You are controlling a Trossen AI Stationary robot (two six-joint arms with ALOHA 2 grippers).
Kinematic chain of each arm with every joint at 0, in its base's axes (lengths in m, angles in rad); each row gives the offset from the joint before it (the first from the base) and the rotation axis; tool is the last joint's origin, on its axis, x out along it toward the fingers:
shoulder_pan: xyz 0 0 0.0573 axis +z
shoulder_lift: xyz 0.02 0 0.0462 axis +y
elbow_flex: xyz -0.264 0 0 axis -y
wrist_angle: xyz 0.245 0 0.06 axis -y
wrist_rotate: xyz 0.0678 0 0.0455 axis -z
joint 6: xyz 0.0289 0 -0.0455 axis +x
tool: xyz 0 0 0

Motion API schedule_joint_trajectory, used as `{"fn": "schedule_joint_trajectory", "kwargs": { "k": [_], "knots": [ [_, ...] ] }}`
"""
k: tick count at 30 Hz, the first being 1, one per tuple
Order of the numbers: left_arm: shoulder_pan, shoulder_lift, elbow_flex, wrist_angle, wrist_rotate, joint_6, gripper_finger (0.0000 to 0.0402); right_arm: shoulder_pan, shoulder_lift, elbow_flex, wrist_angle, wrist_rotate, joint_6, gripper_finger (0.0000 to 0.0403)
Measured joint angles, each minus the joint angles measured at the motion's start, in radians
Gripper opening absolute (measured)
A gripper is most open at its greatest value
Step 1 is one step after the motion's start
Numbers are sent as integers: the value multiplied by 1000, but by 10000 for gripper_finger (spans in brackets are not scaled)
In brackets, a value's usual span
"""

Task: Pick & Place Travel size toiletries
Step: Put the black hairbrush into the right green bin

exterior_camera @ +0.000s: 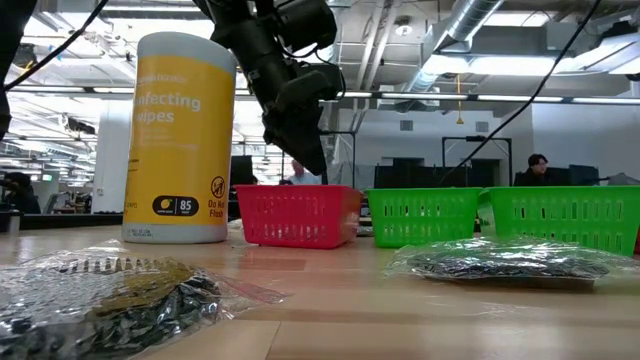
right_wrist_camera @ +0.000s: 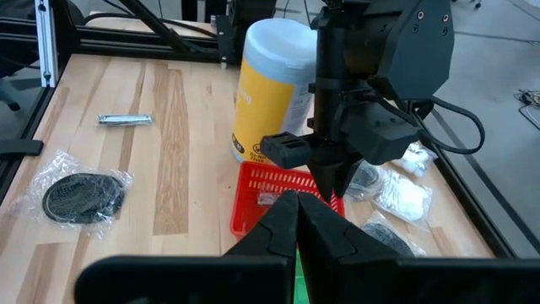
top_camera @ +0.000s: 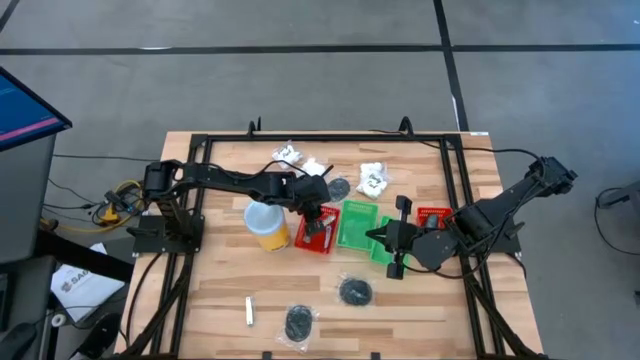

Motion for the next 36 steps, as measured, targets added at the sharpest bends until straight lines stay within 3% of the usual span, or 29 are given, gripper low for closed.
{"fn": "schedule_joint_trajectory", "kwargs": {
  "k": [10, 17, 23, 29, 36],
  "knots": [
    [-5, -22, 1, 19, 2, 0, 86, 0, 0, 0, -7, 0, 0, 0],
    [-37, -91, 2, 49, 144, 0, 86, 0, 0, 0, -25, 0, 33, 0],
    [-129, -160, 1, 52, 159, 0, 85, 0, 2, 0, -36, -6, 60, 0],
    [-248, -194, 1, 57, 163, 0, 86, -1, 13, 0, -47, -118, 71, 0],
    [-379, -199, 1, 60, 158, 0, 85, 25, 90, -1, -55, -154, 70, 0]
  ]
}}
